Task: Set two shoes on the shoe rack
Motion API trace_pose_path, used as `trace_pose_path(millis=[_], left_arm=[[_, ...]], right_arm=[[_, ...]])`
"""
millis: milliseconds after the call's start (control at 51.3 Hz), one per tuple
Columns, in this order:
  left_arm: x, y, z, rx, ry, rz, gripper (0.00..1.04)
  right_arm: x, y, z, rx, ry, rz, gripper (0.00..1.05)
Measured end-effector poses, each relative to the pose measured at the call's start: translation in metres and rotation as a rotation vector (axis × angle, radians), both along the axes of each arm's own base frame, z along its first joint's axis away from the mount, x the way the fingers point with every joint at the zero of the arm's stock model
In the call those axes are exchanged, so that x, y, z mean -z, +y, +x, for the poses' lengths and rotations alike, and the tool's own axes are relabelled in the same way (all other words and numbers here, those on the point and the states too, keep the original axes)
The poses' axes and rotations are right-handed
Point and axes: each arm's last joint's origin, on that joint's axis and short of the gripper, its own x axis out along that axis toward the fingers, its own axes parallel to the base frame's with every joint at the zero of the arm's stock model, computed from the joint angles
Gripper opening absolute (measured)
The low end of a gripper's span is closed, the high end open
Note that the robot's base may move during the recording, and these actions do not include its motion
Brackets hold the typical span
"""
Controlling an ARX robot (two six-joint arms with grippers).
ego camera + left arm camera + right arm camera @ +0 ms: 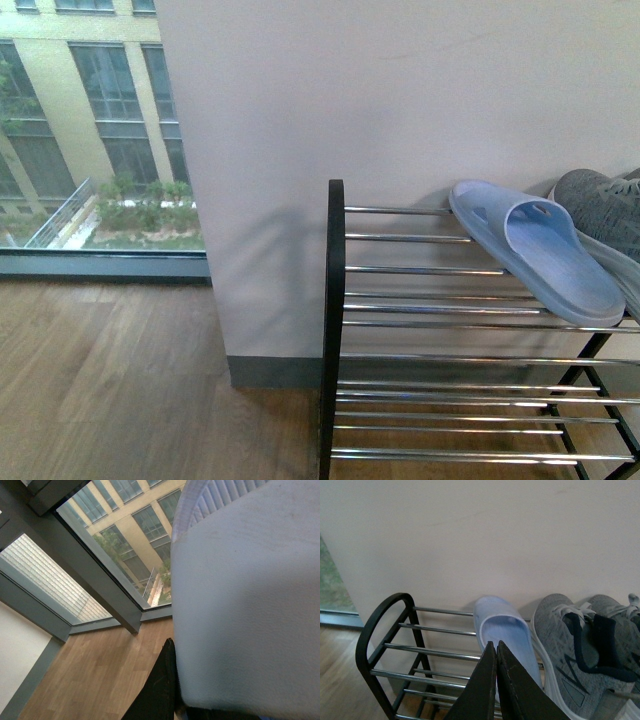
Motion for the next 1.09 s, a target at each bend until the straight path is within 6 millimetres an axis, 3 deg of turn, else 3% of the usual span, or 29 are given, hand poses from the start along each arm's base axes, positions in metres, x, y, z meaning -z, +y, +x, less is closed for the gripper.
trace_pose_path(millis=[390,1092], left_arm=[[0.0,0.0,0.0,0.0,0.0,0.0,0.02],[0.0,0.0,0.0,0.0,0.0,0.0,0.02]], right_arm=[[0.017,0.008,-0.031,-0.024,0.01,0.0,0.02],[0.005,0.008,-0.06,-0.025,-0.03,-0.001,0.02]])
